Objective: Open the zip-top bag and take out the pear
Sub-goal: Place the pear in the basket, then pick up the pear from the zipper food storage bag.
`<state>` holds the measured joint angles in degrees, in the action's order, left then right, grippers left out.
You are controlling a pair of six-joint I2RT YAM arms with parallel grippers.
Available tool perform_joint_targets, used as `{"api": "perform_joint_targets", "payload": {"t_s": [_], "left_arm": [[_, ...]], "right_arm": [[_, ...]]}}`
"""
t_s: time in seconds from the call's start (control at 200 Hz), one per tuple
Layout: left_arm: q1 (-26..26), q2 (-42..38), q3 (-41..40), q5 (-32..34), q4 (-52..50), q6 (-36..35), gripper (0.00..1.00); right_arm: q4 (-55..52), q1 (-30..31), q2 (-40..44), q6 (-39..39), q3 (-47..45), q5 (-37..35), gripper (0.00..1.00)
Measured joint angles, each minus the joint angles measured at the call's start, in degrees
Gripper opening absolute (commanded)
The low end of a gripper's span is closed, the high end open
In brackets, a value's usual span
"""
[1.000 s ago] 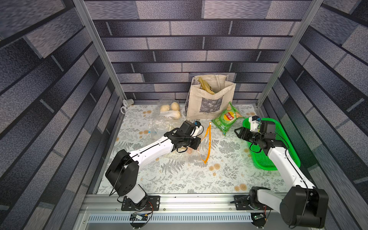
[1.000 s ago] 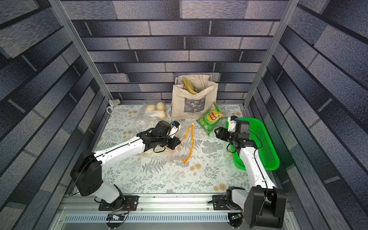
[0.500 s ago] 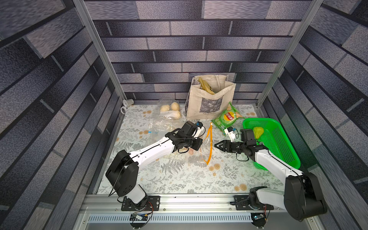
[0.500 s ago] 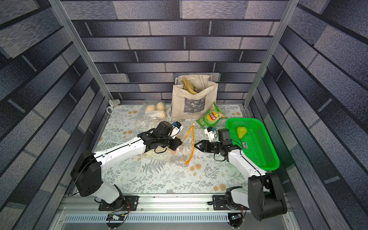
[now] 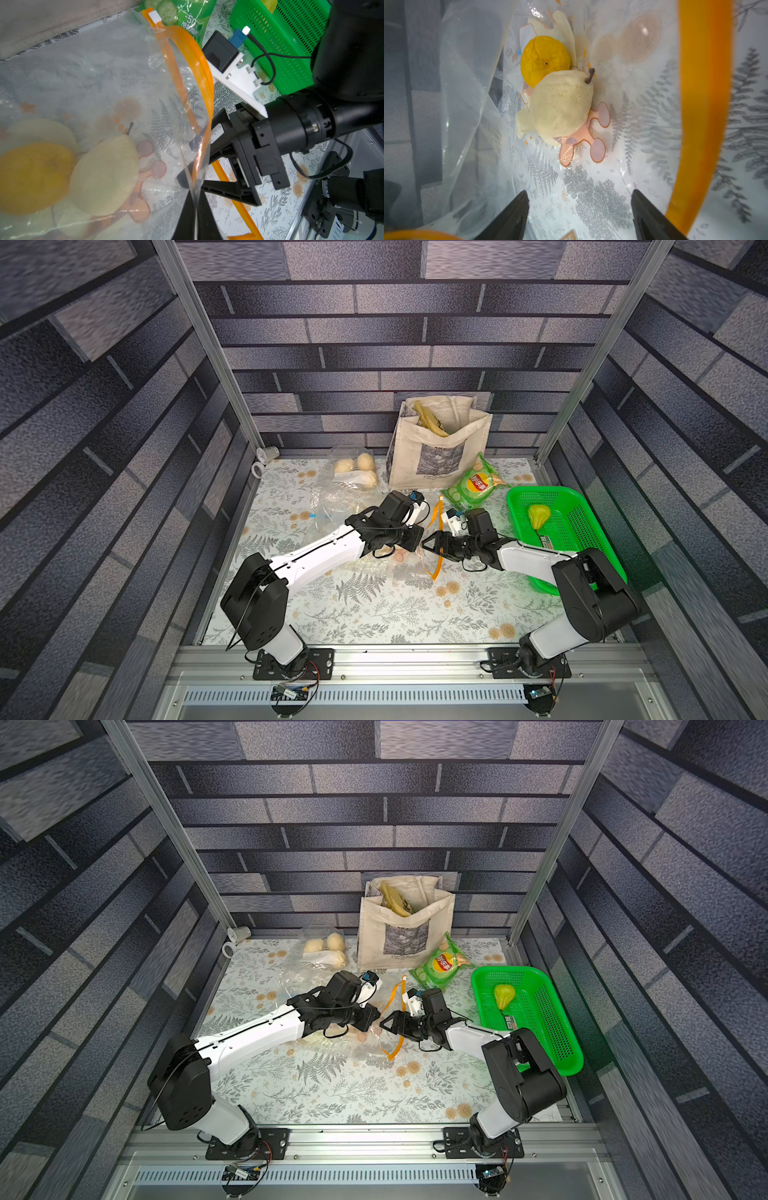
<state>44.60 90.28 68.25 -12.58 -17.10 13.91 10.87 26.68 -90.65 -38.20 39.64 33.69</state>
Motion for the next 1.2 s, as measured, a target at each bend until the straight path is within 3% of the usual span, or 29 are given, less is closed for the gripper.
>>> {"api": "perform_joint_targets", "payload": {"t_s": [0.2,0.416,0.912,1.197], "left_arm": [[0.0,0.0,0.3,0.0,0.3,0.0,0.08],[-0.2,0.0,0.3,0.5,1.4,0.0,0.08],[-1.6,-0.3,-3.9,4.2,4.4,0.0,0.08],[-1.9,-2.9,-5.1,5.3,6.4,0.0,0.04]], "right_arm": [[2.3,3.8,-0.6,-5.4,1.4,-3.3,0.95],[4.0,4.9,-1.8,-13.6,2.3,-8.1,0.99],[15.1,7.2,-11.5,-25.1,4.1,-7.7,0.98],[21.5,7.4,-12.3,-26.9,4.1,-7.9,0.97]]}}
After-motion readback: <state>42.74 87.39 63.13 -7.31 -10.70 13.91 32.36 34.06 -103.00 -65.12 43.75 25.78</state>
